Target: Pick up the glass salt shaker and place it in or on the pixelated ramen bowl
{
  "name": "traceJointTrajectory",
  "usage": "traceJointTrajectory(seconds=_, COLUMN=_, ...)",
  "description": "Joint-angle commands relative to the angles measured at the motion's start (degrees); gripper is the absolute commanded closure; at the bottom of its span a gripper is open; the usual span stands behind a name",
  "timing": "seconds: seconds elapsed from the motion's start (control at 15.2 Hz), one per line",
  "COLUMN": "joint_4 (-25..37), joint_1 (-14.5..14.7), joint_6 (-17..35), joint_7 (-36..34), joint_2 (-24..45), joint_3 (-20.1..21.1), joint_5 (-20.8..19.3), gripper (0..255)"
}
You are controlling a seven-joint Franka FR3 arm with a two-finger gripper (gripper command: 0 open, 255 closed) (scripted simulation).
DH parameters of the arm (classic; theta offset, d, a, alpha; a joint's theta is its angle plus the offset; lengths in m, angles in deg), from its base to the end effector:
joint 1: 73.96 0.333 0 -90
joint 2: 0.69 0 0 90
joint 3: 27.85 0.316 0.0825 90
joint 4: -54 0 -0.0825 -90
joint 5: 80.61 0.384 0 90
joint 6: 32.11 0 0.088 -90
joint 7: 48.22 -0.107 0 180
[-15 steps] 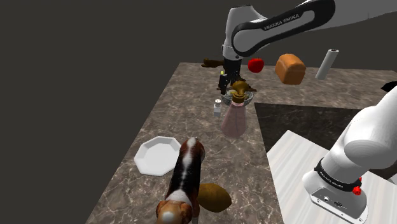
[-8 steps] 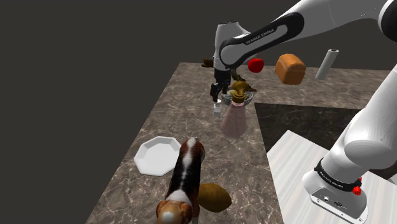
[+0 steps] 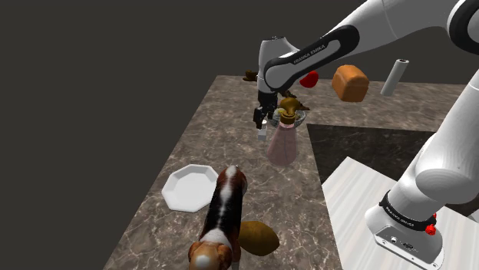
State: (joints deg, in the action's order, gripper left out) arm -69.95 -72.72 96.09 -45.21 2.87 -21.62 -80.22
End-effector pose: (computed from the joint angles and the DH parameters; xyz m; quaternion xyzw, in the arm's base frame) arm 0.5415 0.0708 0.3692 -0.9960 -0.0891 -0.0060 0.0063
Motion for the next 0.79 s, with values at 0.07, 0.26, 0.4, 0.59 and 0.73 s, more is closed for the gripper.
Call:
traceJointTrajectory(seconds=0.07, joint_4=0.0, joint_1=0.0, joint_6=0.1, joint_7=0.0, joint_2=0.0, joint_3=0.0, joint_5=0.0, gripper=0)
traceJointTrajectory(seconds=0.26, joint_4=0.0, joint_1=0.0, joint_6=0.1, joint_7=0.0, joint_2=0.0, joint_3=0.0, joint_5=0.0, gripper=255)
traceJointTrajectory(seconds=0.4, joint_4=0.0, joint_1=0.0, joint_6=0.1, joint_7=0.0, joint_2=0.0, joint_3=0.0, joint_5=0.0, gripper=255)
traceJointTrajectory(seconds=0.59, joint_4=0.0, joint_1=0.0, joint_6=0.1, joint_7=0.0, joint_2=0.0, joint_3=0.0, joint_5=0.0, gripper=255)
traceJointTrajectory(seconds=0.73, joint_4=0.0, joint_1=0.0, joint_6=0.1, joint_7=0.0, joint_2=0.0, joint_3=0.0, joint_5=0.0, gripper=255)
